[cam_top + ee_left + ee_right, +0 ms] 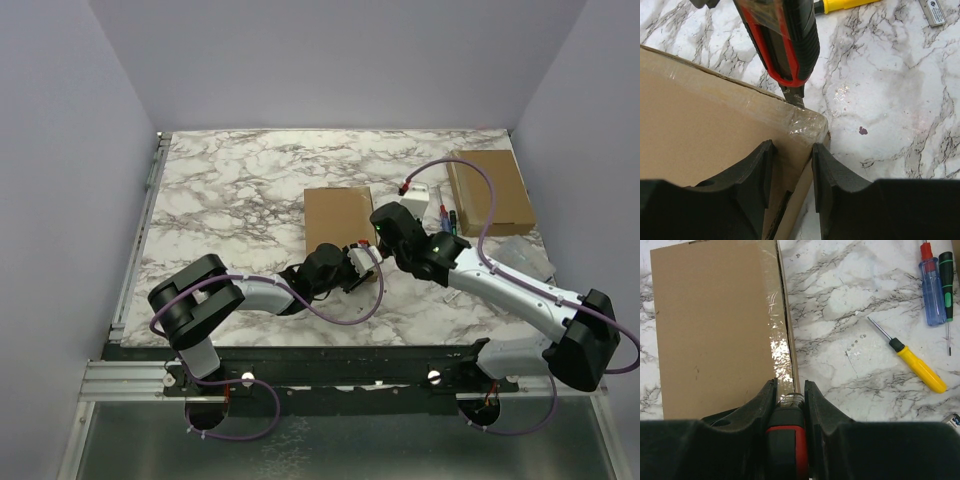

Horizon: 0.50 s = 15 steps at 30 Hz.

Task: Unpack the express box
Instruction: Cut the express box at the center of the board.

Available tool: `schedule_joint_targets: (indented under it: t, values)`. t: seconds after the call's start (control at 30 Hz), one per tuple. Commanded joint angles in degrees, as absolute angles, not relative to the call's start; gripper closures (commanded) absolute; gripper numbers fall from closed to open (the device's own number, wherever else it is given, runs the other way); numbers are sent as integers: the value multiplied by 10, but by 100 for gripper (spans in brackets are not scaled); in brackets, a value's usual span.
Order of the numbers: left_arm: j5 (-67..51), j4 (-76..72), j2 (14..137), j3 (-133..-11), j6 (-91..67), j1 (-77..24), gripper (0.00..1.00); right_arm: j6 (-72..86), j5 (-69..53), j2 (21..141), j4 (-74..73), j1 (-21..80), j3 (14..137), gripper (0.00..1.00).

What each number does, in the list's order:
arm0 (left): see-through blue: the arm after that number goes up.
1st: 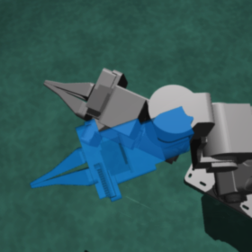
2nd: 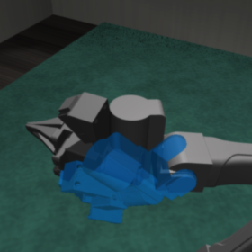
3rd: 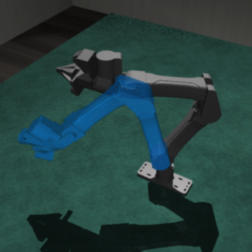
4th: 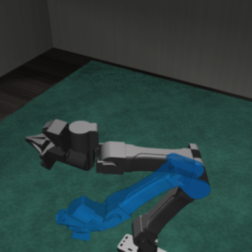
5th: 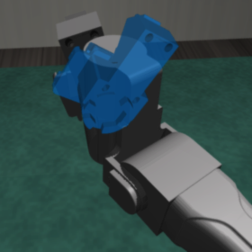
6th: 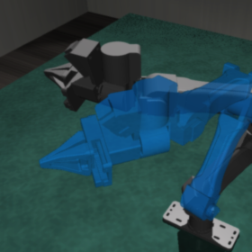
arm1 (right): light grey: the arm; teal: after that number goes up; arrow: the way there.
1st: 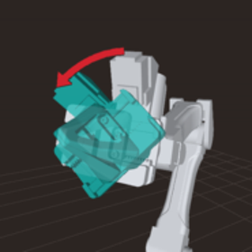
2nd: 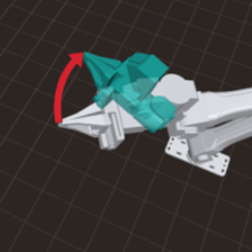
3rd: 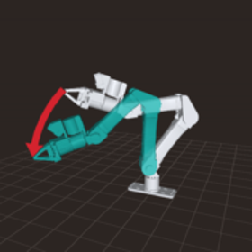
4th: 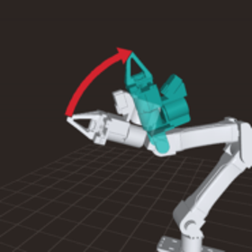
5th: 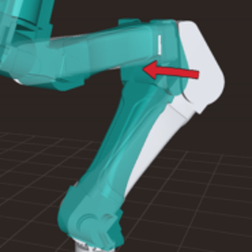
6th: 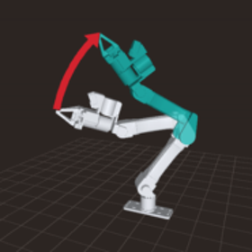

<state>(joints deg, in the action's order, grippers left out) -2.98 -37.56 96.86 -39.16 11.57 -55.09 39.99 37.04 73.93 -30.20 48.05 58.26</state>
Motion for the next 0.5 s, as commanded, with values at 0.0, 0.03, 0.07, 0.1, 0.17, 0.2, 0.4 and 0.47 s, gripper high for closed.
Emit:
schedule_joint_targets:
  t: [0.0, 0.03, 0.07, 0.1, 0.17, 0.2, 0.4, 0.47]
  values:
    - [21, -306, 1008, -386, 99, -538, 63, 438, 300, 737, -381, 504, 573, 100]
    - [20, -306, 1007, -385, 98, -538, 63, 441, 295, 735, -382, 504, 572, 100]
    - [20, -306, 1008, -385, 98, -538, 63, 442, 289, 730, -380, 504, 569, 100]
    - [20, -306, 1008, -385, 98, -538, 63, 443, 285, 724, -378, 504, 567, 100]
    - [18, -306, 1009, -386, 96, -538, 64, 446, 282, 712, -377, 504, 563, 100]
    - [17, -306, 1010, -386, 96, -538, 64, 447, 282, 709, -378, 504, 563, 100]
    - [16, -306, 1014, -388, 93, -538, 64, 457, 257, 711, -367, 504, 559, 100]
    - [15, -306, 1014, -388, 92, -538, 64, 458, 268, 720, -371, 504, 560, 100]
